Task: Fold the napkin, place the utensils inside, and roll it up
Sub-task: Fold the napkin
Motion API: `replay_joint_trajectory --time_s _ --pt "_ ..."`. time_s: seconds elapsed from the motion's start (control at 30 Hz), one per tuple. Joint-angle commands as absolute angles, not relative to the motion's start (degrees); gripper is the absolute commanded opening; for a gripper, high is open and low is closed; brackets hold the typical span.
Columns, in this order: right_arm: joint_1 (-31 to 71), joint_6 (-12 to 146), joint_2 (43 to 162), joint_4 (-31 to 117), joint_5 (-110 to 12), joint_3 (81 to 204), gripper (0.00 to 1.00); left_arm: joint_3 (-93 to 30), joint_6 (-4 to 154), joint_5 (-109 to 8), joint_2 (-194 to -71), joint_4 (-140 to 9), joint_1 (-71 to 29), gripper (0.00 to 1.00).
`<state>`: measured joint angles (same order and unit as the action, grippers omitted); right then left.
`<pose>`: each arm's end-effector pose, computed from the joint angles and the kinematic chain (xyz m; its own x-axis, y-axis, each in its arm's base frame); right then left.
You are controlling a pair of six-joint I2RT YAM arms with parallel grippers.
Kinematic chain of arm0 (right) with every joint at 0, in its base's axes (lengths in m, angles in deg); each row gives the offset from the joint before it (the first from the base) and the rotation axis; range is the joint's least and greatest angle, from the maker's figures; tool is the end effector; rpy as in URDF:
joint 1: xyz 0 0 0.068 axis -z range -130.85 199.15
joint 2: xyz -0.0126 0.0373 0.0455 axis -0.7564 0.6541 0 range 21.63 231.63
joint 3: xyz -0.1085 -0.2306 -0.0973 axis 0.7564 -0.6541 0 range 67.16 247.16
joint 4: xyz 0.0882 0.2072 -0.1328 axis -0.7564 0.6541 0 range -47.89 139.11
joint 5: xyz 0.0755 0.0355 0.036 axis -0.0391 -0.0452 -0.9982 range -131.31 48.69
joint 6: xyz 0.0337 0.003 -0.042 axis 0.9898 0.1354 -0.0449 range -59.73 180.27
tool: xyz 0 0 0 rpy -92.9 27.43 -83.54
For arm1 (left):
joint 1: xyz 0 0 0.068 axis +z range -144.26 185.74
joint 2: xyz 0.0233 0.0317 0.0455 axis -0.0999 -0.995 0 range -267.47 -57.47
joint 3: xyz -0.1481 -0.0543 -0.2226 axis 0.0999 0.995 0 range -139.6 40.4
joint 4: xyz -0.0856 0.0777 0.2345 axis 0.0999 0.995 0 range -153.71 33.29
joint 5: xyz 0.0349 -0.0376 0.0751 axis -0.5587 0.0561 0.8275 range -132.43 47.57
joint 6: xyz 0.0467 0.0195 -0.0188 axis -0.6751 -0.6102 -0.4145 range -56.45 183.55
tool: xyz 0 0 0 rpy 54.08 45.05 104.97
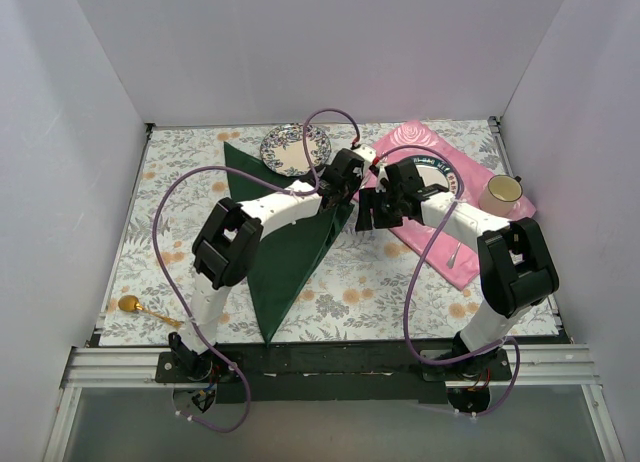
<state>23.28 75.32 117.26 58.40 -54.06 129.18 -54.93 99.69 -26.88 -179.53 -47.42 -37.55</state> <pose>0.3143 0.1612 0.2074 -0.8083 -0.1106 -0.5782 -0.3559 0.8742 0.3303 0.3596 -0.3257 0.2067 -0.7066 -0.1150 -0.6982 0.1254 0.9507 -0.2835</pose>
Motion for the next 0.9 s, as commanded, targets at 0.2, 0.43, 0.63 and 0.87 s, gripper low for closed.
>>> replay_joint_trajectory --time_s 0.2,0.43,0.63,0.87 --pt "24.5 75.4 116.4 57.8 -53.3 128.6 0.68 -58.2 98.4 -27.7 -181.6 -47.1 -37.9 0.0" --pt "24.8 75.5 116.5 57.4 -54.1 128.2 0.68 -57.2 99.1 -28.8 -182.1 -47.0 -37.9 0.0" --pt "25.2 75.6 116.5 57.3 -53.8 127.8 0.68 -56.9 99.3 -29.4 -182.5 -46.9 -38.1 0.0" --pt "25.5 75.6 116.1 57.2 -53.7 127.0 0.68 -55.9 100.5 -30.5 -182.5 -46.8 -38.4 0.0"
